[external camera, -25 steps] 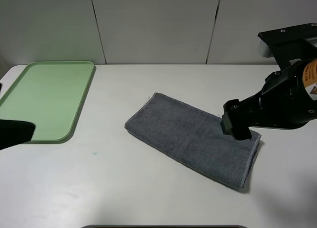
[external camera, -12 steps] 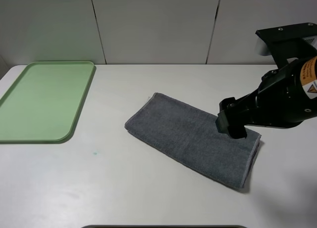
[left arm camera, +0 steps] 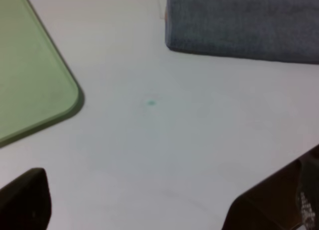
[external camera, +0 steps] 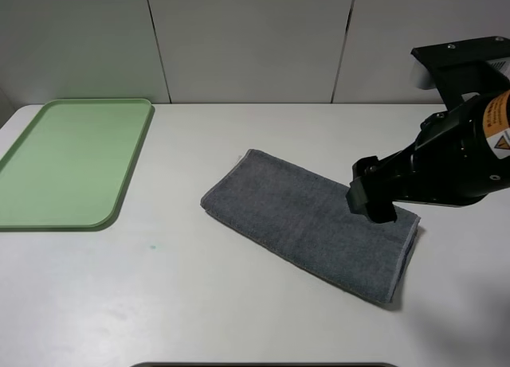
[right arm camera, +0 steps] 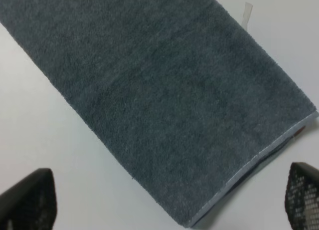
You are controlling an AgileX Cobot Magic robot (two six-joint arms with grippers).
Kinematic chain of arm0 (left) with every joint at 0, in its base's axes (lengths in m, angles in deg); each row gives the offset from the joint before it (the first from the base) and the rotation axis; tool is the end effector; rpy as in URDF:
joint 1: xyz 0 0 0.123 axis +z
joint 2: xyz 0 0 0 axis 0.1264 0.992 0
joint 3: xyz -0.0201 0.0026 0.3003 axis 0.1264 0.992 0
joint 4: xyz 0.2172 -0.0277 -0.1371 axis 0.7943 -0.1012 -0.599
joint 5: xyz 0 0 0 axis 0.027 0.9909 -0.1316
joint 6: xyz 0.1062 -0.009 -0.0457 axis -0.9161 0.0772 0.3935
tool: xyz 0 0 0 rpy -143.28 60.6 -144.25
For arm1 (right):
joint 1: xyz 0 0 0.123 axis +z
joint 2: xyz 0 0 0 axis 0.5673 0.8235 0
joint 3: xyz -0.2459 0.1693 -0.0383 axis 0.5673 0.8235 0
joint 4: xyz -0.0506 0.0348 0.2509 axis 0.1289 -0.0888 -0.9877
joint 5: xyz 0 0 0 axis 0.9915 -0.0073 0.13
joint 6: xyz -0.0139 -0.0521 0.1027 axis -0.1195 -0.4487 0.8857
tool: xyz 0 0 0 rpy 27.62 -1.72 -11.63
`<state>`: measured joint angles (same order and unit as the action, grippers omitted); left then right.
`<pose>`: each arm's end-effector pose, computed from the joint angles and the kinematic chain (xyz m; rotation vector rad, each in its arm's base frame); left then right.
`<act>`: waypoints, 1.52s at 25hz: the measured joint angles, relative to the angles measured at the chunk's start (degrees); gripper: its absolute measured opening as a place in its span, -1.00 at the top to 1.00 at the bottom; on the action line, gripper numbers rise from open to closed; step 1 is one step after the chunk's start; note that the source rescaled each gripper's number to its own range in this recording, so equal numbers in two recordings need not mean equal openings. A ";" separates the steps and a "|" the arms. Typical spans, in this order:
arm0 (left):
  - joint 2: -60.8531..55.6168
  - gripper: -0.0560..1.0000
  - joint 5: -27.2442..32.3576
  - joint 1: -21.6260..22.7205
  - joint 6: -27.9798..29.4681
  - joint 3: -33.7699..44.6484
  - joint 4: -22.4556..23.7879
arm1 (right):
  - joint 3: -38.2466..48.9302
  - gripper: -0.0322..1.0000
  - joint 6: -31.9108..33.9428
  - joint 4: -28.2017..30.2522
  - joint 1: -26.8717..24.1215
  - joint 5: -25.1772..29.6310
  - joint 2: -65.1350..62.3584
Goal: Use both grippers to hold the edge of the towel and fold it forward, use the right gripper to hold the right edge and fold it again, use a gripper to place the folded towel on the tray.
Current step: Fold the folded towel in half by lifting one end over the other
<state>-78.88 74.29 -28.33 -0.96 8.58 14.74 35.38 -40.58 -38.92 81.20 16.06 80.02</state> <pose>0.0114 0.0032 0.2686 0.4625 2.0074 -0.3805 0.1663 0.1387 0.2575 -0.4225 2.5949 0.1338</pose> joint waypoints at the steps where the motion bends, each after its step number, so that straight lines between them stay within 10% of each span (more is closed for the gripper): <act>1: 0.00 -1.00 0.00 0.00 0.07 0.00 0.09 | 0.00 -1.00 0.00 -0.06 0.00 0.00 0.00; 11: 0.06 -1.00 0.00 0.99 0.39 0.00 0.21 | 0.00 -1.00 0.49 -5.23 0.00 -1.07 0.00; 27: 0.06 -1.00 0.00 29.54 0.20 0.00 0.26 | 0.00 -1.00 19.42 1.13 -0.19 2.40 8.43; 38: -0.11 -1.00 0.00 36.45 -0.01 0.00 0.31 | 0.00 -1.00 14.32 -3.37 -15.84 -5.15 18.77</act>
<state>-78.99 74.29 8.12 -0.97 8.58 15.05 35.38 -26.26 -42.29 65.36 10.91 98.79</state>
